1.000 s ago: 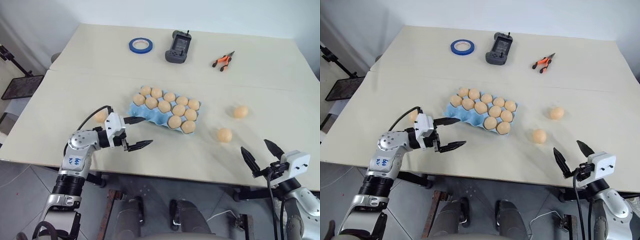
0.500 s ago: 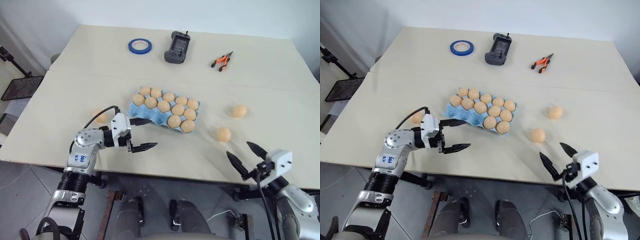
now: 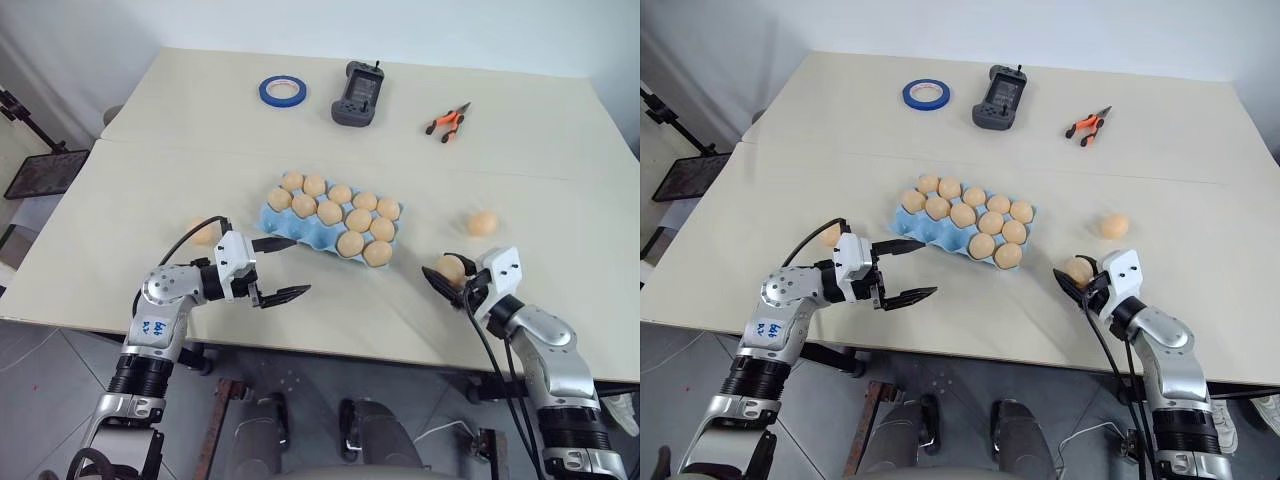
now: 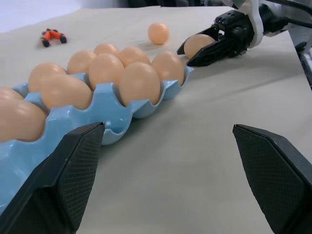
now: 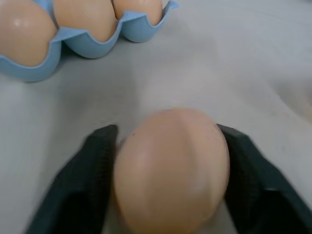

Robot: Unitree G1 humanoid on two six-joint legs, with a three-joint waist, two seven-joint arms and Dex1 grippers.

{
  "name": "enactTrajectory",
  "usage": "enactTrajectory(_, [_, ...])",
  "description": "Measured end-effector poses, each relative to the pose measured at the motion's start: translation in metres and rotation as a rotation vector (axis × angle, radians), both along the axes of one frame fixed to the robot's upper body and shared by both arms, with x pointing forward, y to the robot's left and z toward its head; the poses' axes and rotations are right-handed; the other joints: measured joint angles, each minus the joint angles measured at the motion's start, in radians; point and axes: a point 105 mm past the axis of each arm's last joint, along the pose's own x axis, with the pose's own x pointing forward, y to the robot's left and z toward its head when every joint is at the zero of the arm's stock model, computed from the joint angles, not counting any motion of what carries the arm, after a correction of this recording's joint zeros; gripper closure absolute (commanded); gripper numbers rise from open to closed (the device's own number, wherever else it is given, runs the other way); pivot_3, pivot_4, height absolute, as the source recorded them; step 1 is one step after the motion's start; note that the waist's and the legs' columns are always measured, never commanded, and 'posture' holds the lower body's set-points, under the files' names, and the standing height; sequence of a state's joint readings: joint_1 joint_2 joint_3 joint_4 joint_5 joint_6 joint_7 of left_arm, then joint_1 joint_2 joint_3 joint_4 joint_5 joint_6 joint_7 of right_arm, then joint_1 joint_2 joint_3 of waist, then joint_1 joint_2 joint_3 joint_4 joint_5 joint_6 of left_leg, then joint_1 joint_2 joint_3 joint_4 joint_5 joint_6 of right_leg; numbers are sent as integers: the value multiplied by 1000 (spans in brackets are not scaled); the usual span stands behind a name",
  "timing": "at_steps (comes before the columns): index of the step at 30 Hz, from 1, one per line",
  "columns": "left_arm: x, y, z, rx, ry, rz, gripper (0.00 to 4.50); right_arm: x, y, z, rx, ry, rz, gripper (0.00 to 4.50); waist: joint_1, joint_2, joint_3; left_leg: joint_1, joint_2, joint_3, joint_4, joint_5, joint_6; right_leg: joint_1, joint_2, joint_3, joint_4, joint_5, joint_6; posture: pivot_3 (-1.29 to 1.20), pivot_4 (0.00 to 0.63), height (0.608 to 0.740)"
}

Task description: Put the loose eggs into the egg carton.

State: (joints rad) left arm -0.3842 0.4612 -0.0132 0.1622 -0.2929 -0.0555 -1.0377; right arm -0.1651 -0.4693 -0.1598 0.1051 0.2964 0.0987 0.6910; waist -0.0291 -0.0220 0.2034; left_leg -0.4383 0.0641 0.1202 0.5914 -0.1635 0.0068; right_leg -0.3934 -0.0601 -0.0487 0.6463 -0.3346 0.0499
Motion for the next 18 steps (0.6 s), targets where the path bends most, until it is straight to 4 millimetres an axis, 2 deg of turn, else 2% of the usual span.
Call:
enactTrajectory(2, [2,7,0,-1,2,34,0,0,8,8,5,-21,43,2566,-1,0,0,0,0,0,0,0,0,0,0,0,1,0,0,0,150,740])
enactTrajectory(6, [2,23,-1,-22,10,114,0,-1,41,35,30,-81,182,2566,-3,0,0,1,0,0,0,0,-1,0,0,0,2,0,0,0,150,740])
enactTrajectory(10, [3,44,-5,-54,35,224,0,2,89,63,50,-138,317,2566,-6,0,0,0,1,0,0,-2,-5,-1,0,0,2,0,0,0,150,740])
enactTrajectory(15, [0,67,-7,-70,47,329,0,14,145,84,83,-153,403,2566,-6,0,0,-1,0,0,0,-2,-5,-3,-1,0,2,0,-1,0,150,740])
enactTrajectory(18, [-4,71,-10,-72,55,357,0,20,172,92,63,-167,442,2566,-7,-1,0,-1,1,0,-2,-2,-5,-3,-1,0,2,0,-1,0,150,740])
